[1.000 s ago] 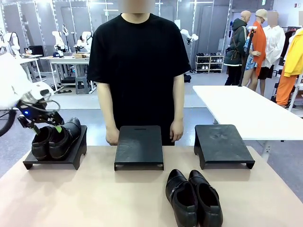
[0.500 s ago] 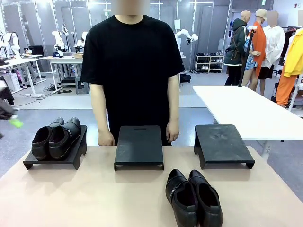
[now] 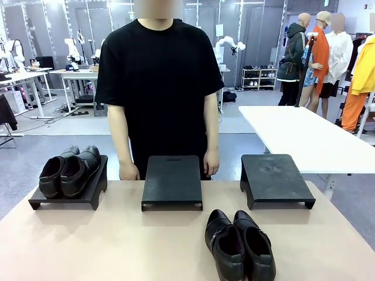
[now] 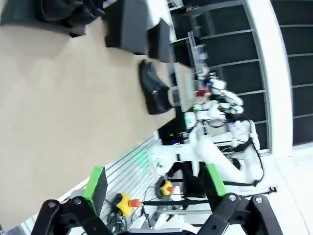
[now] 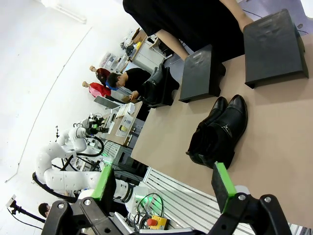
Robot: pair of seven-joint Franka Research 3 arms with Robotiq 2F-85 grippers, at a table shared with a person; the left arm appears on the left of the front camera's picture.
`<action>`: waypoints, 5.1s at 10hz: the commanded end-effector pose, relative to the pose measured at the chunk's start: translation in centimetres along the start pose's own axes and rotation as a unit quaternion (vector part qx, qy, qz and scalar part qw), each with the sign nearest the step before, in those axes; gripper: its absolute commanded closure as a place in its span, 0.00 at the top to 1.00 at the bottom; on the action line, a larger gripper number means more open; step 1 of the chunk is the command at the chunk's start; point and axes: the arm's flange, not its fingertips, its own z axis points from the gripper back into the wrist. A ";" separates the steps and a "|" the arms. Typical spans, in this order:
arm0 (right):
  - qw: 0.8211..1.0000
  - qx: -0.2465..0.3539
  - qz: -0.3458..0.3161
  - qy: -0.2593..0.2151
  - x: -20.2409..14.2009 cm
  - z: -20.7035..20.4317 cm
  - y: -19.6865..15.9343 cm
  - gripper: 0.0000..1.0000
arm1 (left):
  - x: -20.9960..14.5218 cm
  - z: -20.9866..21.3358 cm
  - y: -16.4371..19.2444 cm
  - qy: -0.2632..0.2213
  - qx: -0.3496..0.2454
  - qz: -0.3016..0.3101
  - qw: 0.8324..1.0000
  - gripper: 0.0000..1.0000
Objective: Place the shoes on the stand as instructed by the person.
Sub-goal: Pick up another pair of Shoes and place it on the Shoes Stand indicated by the person.
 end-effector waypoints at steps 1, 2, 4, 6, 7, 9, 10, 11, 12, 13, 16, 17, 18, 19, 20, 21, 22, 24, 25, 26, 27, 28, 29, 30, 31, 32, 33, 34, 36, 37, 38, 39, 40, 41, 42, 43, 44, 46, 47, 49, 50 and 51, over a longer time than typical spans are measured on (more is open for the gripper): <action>1.000 0.004 0.011 -0.003 0.0 0.1 0.2 1.00 | -0.4 0.8 3.9 0.014 -0.044 0.008 0.999 1.00; 1.000 0.004 0.011 -0.003 0.0 0.1 0.2 1.00 | -0.5 0.9 4.4 0.016 -0.057 0.005 0.998 1.00; 1.000 0.004 0.011 -0.003 0.0 0.1 0.2 1.00 | 1.0 0.0 2.9 0.011 -0.065 0.004 0.998 1.00; 1.000 0.004 0.011 -0.003 0.0 0.1 0.2 1.00 | -2.4 0.2 4.8 0.007 -0.057 0.012 0.998 1.00; 1.000 0.004 0.011 -0.003 0.0 0.1 0.2 1.00 | -2.4 0.2 4.8 0.007 -0.057 0.012 0.998 1.00; 1.000 0.004 0.011 -0.003 0.0 0.1 0.2 1.00 | -2.4 0.2 4.8 0.007 -0.057 0.012 0.998 1.00; 1.000 0.004 0.011 -0.003 0.0 0.1 0.2 1.00 | -2.4 0.2 4.8 0.007 -0.057 0.012 0.998 1.00; 1.000 0.004 0.011 -0.003 0.0 0.1 0.2 1.00 | -2.4 0.2 4.8 0.007 -0.057 0.012 0.998 1.00; 1.000 0.004 0.011 -0.003 0.0 0.1 0.2 1.00 | -2.4 0.2 4.8 0.007 -0.057 0.012 0.998 1.00; 1.000 0.004 0.011 -0.003 0.0 0.1 0.2 1.00 | -2.4 0.2 4.8 0.007 -0.057 0.012 0.998 1.00; 1.000 0.004 0.011 -0.003 0.0 0.1 0.2 1.00 | -2.4 0.2 4.8 0.007 -0.057 0.012 0.998 1.00; 1.000 0.004 0.011 -0.003 0.0 0.1 0.2 1.00 | -2.4 0.2 4.8 0.007 -0.057 0.012 0.998 1.00; 1.000 0.000 0.001 0.000 0.0 0.0 0.0 1.00 | -2.4 0.2 4.8 0.007 -0.057 0.012 0.998 1.00; 0.997 -0.067 -0.026 0.029 1.1 -1.8 1.2 1.00 | -2.4 0.2 4.8 0.007 -0.057 0.012 0.998 1.00; 0.993 -0.085 -0.021 0.085 2.3 -5.4 2.6 1.00 | -2.4 0.2 4.8 0.007 -0.057 0.012 0.998 1.00; 0.983 -0.109 -0.032 0.144 3.7 -10.0 3.7 1.00 | -2.4 0.2 4.8 0.007 -0.057 0.012 0.998 1.00; 0.964 -0.162 -0.044 0.204 4.3 -15.5 4.3 1.00 | -2.4 0.2 4.8 0.007 -0.057 0.012 0.998 1.00; 0.935 -0.212 -0.047 0.280 3.9 -22.9 5.8 1.00 | -2.4 0.2 4.8 0.007 -0.057 0.012 0.998 1.00; 0.924 -0.219 -0.043 0.309 3.2 -25.8 6.6 1.00 | -2.4 0.2 4.8 0.007 -0.057 0.012 0.998 1.00; 0.912 -0.240 -0.043 0.331 2.3 -28.9 6.9 1.00 | -2.4 0.2 4.8 0.007 -0.057 0.012 0.998 1.00; 0.902 -0.273 -0.040 0.333 1.4 -31.6 6.9 1.00 | -2.4 0.2 4.8 0.007 -0.057 0.012 0.998 1.00; 0.900 -0.274 -0.035 0.338 0.3 -34.1 7.0 1.00 | -2.4 0.2 4.8 0.007 -0.057 0.012 0.998 1.00; 0.892 -0.306 -0.024 0.332 -0.7 -36.4 7.0 1.00 | -2.4 0.2 4.8 0.007 -0.057 0.012 0.998 1.00; 0.882 -0.348 -0.011 0.317 -1.7 -38.7 6.6 1.00 | -2.4 0.2 4.8 0.007 -0.057 0.012 0.998 1.00; 0.881 -0.357 -0.003 0.311 -2.4 -40.5 6.3 1.00 | -2.4 0.2 4.8 0.007 -0.057 0.012 0.998 1.00; 0.873 -0.379 0.004 0.306 -3.2 -42.2 5.8 1.00 | -2.4 0.2 4.8 0.007 -0.057 0.012 0.998 1.00; 0.863 -0.400 0.007 0.309 -4.1 -43.8 5.3 1.00 | -2.4 0.2 4.8 0.007 -0.057 0.012 0.998 1.00; 0.857 -0.417 -0.005 0.303 -4.6 -45.2 4.6 1.00 | -2.4 0.2 4.8 0.007 -0.057 0.012 0.998 1.00; 0.844 -0.444 -0.002 0.301 -5.7 -46.8 3.3 1.00 | -2.4 0.2 4.8 0.007 -0.057 0.012 0.998 1.00; 0.839 -0.456 -0.004 0.296 -6.2 -47.4 2.9 1.00 | -2.4 0.2 4.8 0.007 -0.057 0.012 0.998 1.00; 0.833 -0.463 -0.007 0.304 -7.0 -48.0 2.4 1.00 | -2.4 0.2 4.8 0.007 -0.057 0.012 0.998 1.00; 0.826 -0.471 -0.011 0.309 -7.5 -48.5 1.7 1.00 | -2.4 0.2 4.8 0.007 -0.057 0.012 0.998 1.00; 0.824 -0.473 -0.014 0.311 -7.8 -48.8 1.4 1.00 | -2.4 0.2 4.8 0.007 -0.057 0.012 0.998 1.00; 0.821 -0.475 -0.019 0.315 -8.2 -49.1 0.9 1.00 | -2.4 0.2 4.8 0.007 -0.057 0.012 0.998 1.00; 0.816 -0.480 -0.019 0.323 -8.7 -49.5 0.4 1.00 | -2.4 0.2 4.8 0.007 -0.057 0.012 0.998 1.00; 0.811 -0.484 -0.019 0.328 -8.9 -49.6 0.0 1.00 | -2.4 0.2 4.8 0.007 -0.057 0.012 0.998 1.00; 0.808 -0.487 -0.021 0.331 -9.1 -49.9 -0.6 1.00 | -2.4 0.2 4.8 0.007 -0.057 0.012 0.998 1.00; 0.802 -0.493 -0.026 0.336 -9.5 -50.1 -1.5 1.00 | -2.4 0.2 4.8 0.007 -0.057 0.012 0.998 1.00; 0.801 -0.493 -0.029 0.339 -9.6 -50.0 -1.8 1.00 | -2.4 0.2 4.8 0.007 -0.057 0.012 0.998 1.00; 0.794 -0.500 -0.026 0.345 -10.0 -50.1 -2.6 0.81 | -2.4 0.2 4.8 0.007 -0.057 0.012 0.998 1.00; 0.790 -0.504 -0.022 0.348 -10.1 -50.2 -2.9 0.42 | -2.4 0.2 4.8 0.007 -0.057 0.012 0.998 1.00; 0.787 -0.506 -0.020 0.353 -10.2 -50.3 -2.9 0.21 | -2.4 0.2 4.8 0.007 -0.057 0.012 0.998 1.00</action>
